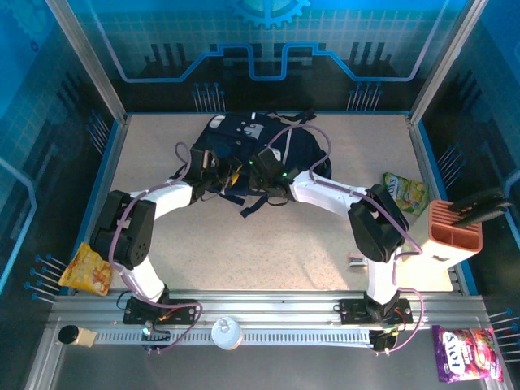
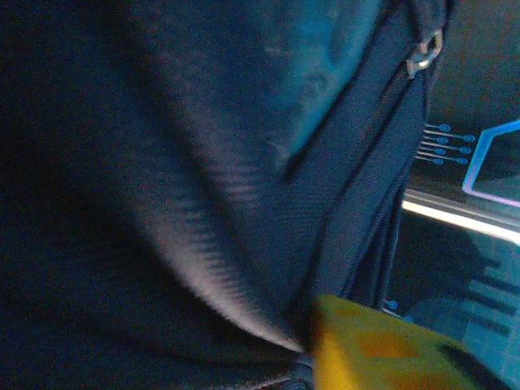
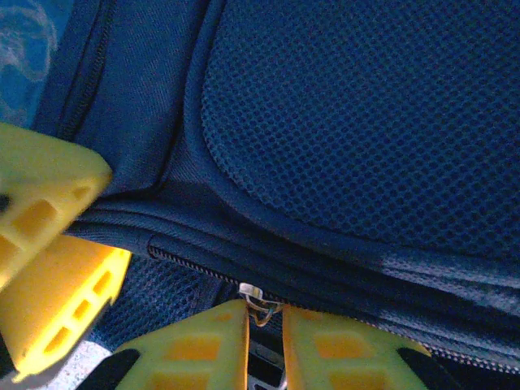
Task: Pack the student bag
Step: Zip the student bag at the center of the table.
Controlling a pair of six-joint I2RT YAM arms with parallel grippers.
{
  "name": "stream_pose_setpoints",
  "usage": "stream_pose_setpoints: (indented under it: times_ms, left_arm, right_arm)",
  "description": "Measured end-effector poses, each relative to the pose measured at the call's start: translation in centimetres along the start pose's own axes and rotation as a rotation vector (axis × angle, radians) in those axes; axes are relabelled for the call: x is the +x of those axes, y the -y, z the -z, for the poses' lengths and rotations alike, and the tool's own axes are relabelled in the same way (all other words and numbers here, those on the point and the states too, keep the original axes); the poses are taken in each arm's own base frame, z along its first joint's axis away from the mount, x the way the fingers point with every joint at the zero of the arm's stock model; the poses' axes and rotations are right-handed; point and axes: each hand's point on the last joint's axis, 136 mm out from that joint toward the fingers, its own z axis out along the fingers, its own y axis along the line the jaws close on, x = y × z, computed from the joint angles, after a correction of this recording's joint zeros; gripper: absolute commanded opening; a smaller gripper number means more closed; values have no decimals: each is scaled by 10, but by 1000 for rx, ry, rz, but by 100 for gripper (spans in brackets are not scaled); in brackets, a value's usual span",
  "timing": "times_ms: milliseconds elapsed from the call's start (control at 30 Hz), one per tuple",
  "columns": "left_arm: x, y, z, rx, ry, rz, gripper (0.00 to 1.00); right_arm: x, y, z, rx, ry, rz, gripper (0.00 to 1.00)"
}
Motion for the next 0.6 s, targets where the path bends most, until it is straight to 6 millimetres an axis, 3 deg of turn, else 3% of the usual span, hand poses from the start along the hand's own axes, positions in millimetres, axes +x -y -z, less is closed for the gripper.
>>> stream_pose_setpoints:
  times_ms: [133,333,600]
  left_arm:
    - [-3,5,-1,5,15,13,0]
    - [-3,7,0,0,20,11,0]
    - [0,17,6,18,16,2,0]
  right_arm:
    - [-5,2,4,-2,13,-13,19]
    - [-15,11,8,13,35,-35,26]
    - [-14,-11,25,-130,-4,-73,41]
